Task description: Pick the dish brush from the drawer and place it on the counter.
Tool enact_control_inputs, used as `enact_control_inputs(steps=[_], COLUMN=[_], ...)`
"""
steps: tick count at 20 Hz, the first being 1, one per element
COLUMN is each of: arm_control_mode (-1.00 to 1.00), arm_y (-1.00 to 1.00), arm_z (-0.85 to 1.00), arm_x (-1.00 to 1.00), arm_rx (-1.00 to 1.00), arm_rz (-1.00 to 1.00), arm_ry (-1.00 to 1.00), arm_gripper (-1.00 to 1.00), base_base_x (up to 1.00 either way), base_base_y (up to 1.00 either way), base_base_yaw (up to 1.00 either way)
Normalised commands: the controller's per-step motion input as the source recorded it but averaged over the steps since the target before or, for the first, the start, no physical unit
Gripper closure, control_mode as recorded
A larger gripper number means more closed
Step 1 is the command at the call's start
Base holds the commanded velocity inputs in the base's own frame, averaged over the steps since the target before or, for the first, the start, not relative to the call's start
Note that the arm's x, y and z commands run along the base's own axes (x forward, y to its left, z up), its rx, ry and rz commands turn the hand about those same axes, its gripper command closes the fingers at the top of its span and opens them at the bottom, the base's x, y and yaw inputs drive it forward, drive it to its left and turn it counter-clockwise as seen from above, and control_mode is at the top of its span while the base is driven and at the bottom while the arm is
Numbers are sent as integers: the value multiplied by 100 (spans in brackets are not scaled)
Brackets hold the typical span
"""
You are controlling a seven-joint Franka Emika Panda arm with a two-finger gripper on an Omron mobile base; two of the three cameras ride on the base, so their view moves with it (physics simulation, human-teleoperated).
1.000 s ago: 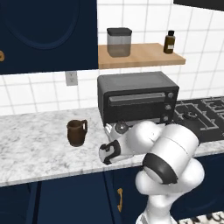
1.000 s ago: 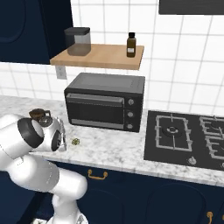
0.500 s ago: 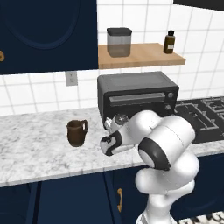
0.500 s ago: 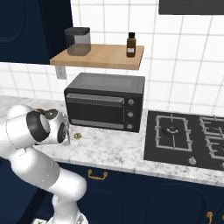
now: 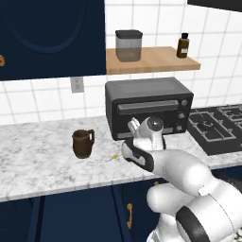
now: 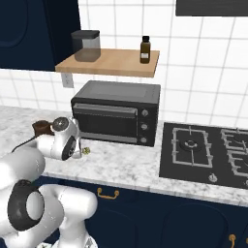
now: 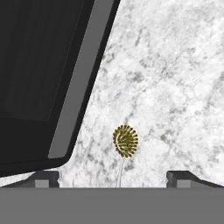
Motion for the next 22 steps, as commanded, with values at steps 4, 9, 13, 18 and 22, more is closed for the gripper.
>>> enact_control_inputs(steps=[4,9,13,18,22], arm_control_mode=[-100,-100,-100,-100,-100], arm_y=[-79,-97,-72,-34,22], arm_z=[100,100,100,100,100], arm_x=[-77,-94,-100,-91,-12], arm_rx=[6,9,15,19,10], arm_rz=[4,20,24,29,26], arm_ry=[20,1,-6,-21,-31], arm_gripper=[-100,-100,-100,-100,-100], base_base_x=[0,0,0,0,0], base_base_y=[0,0,0,0,0], base_base_yaw=[0,0,0,0,0])
